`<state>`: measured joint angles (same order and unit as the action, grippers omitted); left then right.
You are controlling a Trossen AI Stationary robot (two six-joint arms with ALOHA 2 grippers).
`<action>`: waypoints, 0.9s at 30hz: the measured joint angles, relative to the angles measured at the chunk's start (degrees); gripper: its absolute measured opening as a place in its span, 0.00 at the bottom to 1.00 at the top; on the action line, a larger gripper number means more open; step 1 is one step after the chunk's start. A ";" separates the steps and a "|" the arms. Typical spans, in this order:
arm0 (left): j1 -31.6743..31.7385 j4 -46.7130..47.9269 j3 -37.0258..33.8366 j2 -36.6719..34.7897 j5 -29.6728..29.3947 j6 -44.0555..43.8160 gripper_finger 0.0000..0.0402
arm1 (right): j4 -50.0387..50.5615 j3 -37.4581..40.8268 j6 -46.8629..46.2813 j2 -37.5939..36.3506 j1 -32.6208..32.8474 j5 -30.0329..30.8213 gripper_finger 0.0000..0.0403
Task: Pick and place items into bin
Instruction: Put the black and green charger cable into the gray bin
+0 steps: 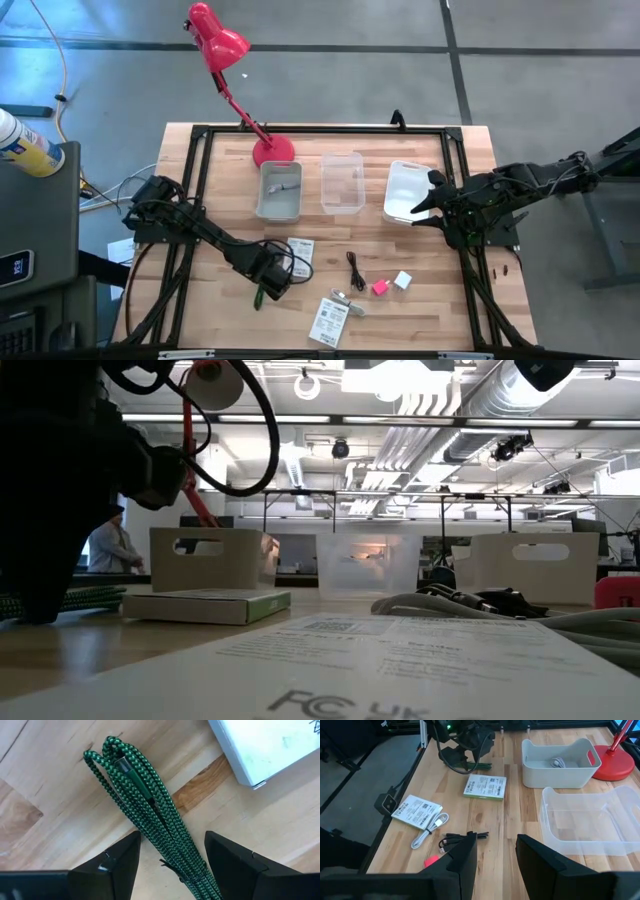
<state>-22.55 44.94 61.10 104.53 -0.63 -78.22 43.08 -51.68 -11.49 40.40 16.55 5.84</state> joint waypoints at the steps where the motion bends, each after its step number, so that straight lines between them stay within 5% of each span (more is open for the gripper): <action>1: 0.00 0.00 0.00 0.00 -0.03 -0.02 0.52 | -0.01 0.00 0.00 0.00 -0.01 0.00 0.32; 17: 0.04 0.26 -0.04 0.00 -0.60 -0.02 0.31 | -0.01 0.00 0.00 0.00 0.00 0.44 0.32; 27: 0.04 0.23 -0.03 0.00 -0.58 0.22 0.28 | -0.03 0.00 0.00 0.00 -0.01 0.44 0.32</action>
<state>-22.50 45.17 61.07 104.53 -1.21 -78.00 43.06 -51.68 -11.49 40.40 16.54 6.28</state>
